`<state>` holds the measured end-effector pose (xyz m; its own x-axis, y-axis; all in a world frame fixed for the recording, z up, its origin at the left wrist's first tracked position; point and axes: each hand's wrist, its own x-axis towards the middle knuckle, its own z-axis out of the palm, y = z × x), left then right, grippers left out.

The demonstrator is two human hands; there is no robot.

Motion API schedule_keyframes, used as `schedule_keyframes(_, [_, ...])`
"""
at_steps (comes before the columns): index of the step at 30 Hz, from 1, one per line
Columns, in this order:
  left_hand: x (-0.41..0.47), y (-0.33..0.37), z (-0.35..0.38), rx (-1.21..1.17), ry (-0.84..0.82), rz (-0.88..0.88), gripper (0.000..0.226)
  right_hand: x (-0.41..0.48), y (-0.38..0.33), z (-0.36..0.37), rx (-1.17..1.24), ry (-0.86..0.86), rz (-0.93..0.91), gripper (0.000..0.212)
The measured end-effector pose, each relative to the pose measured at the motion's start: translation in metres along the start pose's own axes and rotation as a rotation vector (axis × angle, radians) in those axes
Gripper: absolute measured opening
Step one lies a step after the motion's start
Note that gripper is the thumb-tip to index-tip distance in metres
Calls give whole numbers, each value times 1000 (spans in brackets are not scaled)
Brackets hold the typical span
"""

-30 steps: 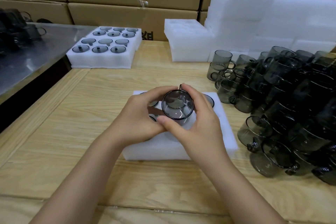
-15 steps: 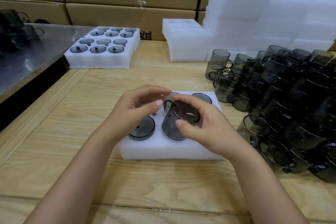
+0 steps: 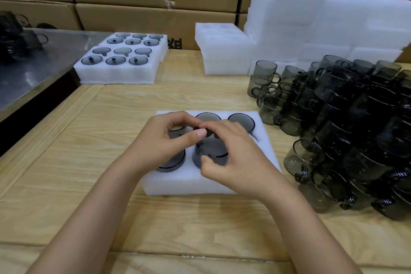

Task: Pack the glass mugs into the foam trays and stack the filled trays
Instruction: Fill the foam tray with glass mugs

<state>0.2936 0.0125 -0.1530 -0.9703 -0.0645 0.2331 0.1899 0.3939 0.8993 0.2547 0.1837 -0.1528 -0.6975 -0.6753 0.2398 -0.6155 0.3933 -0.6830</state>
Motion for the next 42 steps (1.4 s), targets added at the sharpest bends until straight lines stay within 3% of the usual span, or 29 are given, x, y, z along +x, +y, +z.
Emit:
schedule_keyframes(4, [0,-1,-1,99,14,11,29,0,-1,6,-137,3,-36,56])
schedule_keyframes(9, [-1,0,0,79,-22,99,61,0,0,6,-282,-7,-72,56])
schedule_keyframes(16, [4,-4,-1,-215,37,99,45,31,-16,2,-168,53,78,63])
schedule_keyframes(23, [11,-8,-8,-461,173,3,42,47,-6,26,-538,-238,184,59])
schedule_keyframes(32, [6,-10,4,197,-31,103,32,46,-2,34,-648,-271,165,55])
schedule_keyframes(34, [6,-9,3,146,-12,96,33,44,-5,31,-556,-225,153,51])
schedule_keyframes(37, [5,-8,1,80,15,67,30,34,-6,11,-441,10,130,35])
schedule_keyframes(40, [5,-11,1,120,-5,2,30,13,2,-31,-668,292,212,28])
schedule_keyframes(42, [4,-12,1,182,-39,2,30,-4,6,-57,-875,357,389,22])
